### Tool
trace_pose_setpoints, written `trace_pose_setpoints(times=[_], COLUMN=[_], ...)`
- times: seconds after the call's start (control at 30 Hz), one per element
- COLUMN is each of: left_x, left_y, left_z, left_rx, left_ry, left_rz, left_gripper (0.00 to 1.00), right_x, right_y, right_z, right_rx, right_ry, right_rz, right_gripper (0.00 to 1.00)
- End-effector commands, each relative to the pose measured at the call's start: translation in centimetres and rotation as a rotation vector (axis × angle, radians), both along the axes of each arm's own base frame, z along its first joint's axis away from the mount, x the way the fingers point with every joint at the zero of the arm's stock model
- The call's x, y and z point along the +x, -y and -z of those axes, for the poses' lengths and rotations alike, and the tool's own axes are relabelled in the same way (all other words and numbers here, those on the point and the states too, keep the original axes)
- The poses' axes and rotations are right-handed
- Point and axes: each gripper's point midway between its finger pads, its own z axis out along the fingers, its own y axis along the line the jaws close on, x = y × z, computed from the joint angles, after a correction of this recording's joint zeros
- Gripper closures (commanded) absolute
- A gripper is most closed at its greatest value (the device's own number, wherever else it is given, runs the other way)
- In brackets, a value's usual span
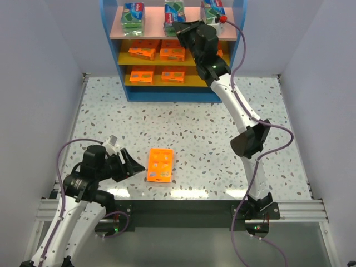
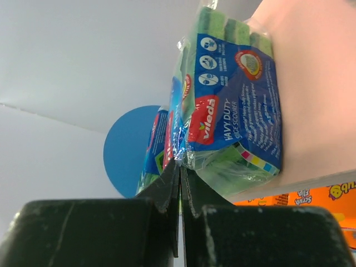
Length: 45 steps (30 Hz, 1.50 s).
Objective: Place and organize the cleaning sponges onto the shelf
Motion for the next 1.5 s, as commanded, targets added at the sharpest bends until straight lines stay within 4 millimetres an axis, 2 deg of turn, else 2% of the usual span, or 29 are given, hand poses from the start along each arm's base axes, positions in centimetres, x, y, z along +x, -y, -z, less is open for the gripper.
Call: trace_pose_setpoints(times=[0.0,0.2,0.27,0.3,0.43,0.5,0.53,0.57,0.63,0.67,0.7,0.73,0.77,0.8,0.83,0.87,0.93,0.97,1.0,1.03,1.07,1.1,1.13,1.17,1.2,1.23,1.3,1.33,1.47], left_x=[-0.2,-0.4,-0.4,-0.4,-0.3,0.0,0.1,0.3,0.5,0.7,0.8,0.9,1.1,1.2,1.4,1.5,1.7,1.7,1.8,1.9,2.0,2.1,2.2,2.5,2.7,3.0,3.7,4.2,5.8], left_y=[-0.3,-0.5,-0.5,-0.5,-0.5,-0.4,-0.3,-0.3,-0.2,-0.2,-0.2,-0.2,-0.2,-0.1,0.0,0.0,0.2,0.4,0.4,0.5,0.3,0.2,0.1,-0.4,-0.7,-0.9,-1.6,-1.9,-2.5], left_z=[-1.3,-1.7,-1.8,-1.8,-1.8,-1.9,-2.0,-2.0,-2.2,-2.2,-2.3,-2.3,-2.2,-2.1,-1.8,-1.5,-0.3,0.2,0.8,2.1,3.1,3.9,5.1,6.2,6.9,7.6,8.9,9.5,11.1], left_rx=[-0.009,-0.010,-0.011,-0.012,-0.012,-0.016,-0.016,-0.017,-0.019,-0.018,-0.018,-0.017,-0.017,-0.018,-0.022,-0.021,-0.029,-0.032,-0.032,-0.024,-0.009,0.004,0.021,0.056,0.076,0.089,0.140,0.160,0.210], left_ry=[0.018,0.022,0.024,0.025,0.023,0.027,0.034,0.033,0.041,0.038,0.041,0.045,0.042,0.045,0.042,0.036,0.019,0.008,-0.004,-0.023,-0.045,-0.058,-0.072,-0.097,-0.107,-0.109,-0.123,-0.128,-0.132], left_rz=[-0.026,-0.040,-0.042,-0.042,-0.043,-0.044,-0.044,-0.045,-0.044,-0.046,-0.046,-0.047,-0.051,-0.051,-0.051,-0.050,-0.051,-0.044,-0.045,-0.044,-0.049,-0.049,-0.052,-0.076,-0.086,-0.098,-0.135,-0.151,-0.191], left_gripper=[0.32,0.32,0.32,0.32,0.32,0.32,0.32,0.32,0.32,0.32,0.32,0.32,0.32,0.32,0.32,0.32,0.32,0.33,0.34,0.36,0.42,0.49,0.58,0.80,0.91,1.00,1.00,1.00,1.00], right_x=[0.6,1.0,0.9,0.6,-0.3,-1.9,-2.1,-3.6,-4.8,-7.0,-7.3,-8.1,-11.4,-11.4,-12.9,-14.0,-17.9,-18.9,-20.4,-22.5,-24.1,-25.5,-27.7,-29.1,-30.6,-32.0,-34.1,-34.9,-38.2], right_y=[0.9,0.6,0.8,0.7,0.1,0.2,-0.1,0.4,0.1,1.0,0.3,0.2,1.6,0.6,0.9,0.9,0.8,0.4,-0.3,0.2,0.4,0.6,1.5,2.1,3.0,4.2,6.1,7.0,9.6], right_z=[-1.7,-2.1,-2.5,-3.0,-4.1,-6.4,-5.9,-8.0,-8.1,-10.7,-9.0,-8.7,-11.7,-8.0,-7.7,-6.3,-2.7,0.7,5.2,6.3,9.5,14.9,15.7,18.1,22.4,22.0,25.7,25.6,30.1], right_rx=[0.066,0.106,0.114,0.122,0.134,0.154,0.148,0.169,0.159,0.183,0.163,0.151,0.168,0.118,0.101,0.075,-0.018,-0.092,-0.185,-0.223,-0.283,-0.356,-0.363,-0.388,-0.434,-0.424,-0.469,-0.468,-0.575], right_ry=[0.048,0.075,0.085,0.101,0.140,0.206,0.202,0.253,0.261,0.308,0.271,0.263,0.319,0.247,0.238,0.200,0.132,0.038,-0.040,-0.064,-0.138,-0.241,-0.256,-0.308,-0.388,-0.372,-0.455,-0.450,-0.603], right_rz=[0.029,0.026,0.025,0.019,-0.040,-0.082,-0.098,-0.114,-0.158,-0.182,-0.214,-0.222,-0.237,-0.250,-0.261,-0.267,-0.305,-0.331,-0.373,-0.403,-0.440,-0.466,-0.502,-0.521,-0.535,-0.529,-0.530,-0.528,-0.562], right_gripper=[1.00,0.99,0.93,0.85,0.65,0.58,0.56,0.54,0.51,0.50,0.49,0.48,0.47,0.44,0.43,0.42,0.42,0.43,0.43,0.44,0.46,0.52,0.56,0.62,0.73,0.81,0.96,0.99,1.00])
